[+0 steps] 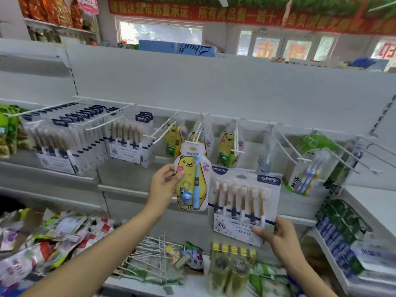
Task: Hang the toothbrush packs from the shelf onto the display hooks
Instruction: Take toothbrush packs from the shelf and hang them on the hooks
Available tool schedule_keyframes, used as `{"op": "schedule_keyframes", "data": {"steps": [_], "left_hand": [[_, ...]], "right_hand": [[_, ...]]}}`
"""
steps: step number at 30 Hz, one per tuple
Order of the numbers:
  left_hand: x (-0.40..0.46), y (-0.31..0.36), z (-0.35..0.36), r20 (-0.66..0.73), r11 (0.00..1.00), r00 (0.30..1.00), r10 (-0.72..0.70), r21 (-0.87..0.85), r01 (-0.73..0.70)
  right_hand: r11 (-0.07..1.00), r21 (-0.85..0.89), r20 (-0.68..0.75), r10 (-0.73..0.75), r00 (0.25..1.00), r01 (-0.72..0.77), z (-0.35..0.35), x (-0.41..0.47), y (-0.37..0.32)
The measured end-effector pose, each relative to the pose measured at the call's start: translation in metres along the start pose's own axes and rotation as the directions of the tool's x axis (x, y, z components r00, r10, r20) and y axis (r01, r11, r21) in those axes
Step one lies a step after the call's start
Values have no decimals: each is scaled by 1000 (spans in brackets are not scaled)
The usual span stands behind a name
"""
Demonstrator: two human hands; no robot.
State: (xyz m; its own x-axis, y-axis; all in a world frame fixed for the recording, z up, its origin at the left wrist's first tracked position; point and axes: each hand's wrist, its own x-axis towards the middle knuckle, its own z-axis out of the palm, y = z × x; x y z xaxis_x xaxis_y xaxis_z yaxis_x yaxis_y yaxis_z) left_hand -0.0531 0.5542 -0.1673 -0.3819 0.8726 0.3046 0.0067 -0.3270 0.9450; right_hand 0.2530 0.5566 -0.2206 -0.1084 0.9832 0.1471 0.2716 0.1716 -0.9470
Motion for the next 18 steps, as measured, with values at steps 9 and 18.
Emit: {"op": "schedule_keyframes", "data": {"steps": [9, 18], "left_hand": [[30, -11, -16, 67, 1000, 998, -13, 0, 13], [39, -20, -16, 74, 975, 993, 90, 196, -103]], "right_hand": [[999, 24, -52, 48, 997, -47, 21, -7, -5], [996, 1, -69, 86, 994, -86, 19, 7, 1]]}}
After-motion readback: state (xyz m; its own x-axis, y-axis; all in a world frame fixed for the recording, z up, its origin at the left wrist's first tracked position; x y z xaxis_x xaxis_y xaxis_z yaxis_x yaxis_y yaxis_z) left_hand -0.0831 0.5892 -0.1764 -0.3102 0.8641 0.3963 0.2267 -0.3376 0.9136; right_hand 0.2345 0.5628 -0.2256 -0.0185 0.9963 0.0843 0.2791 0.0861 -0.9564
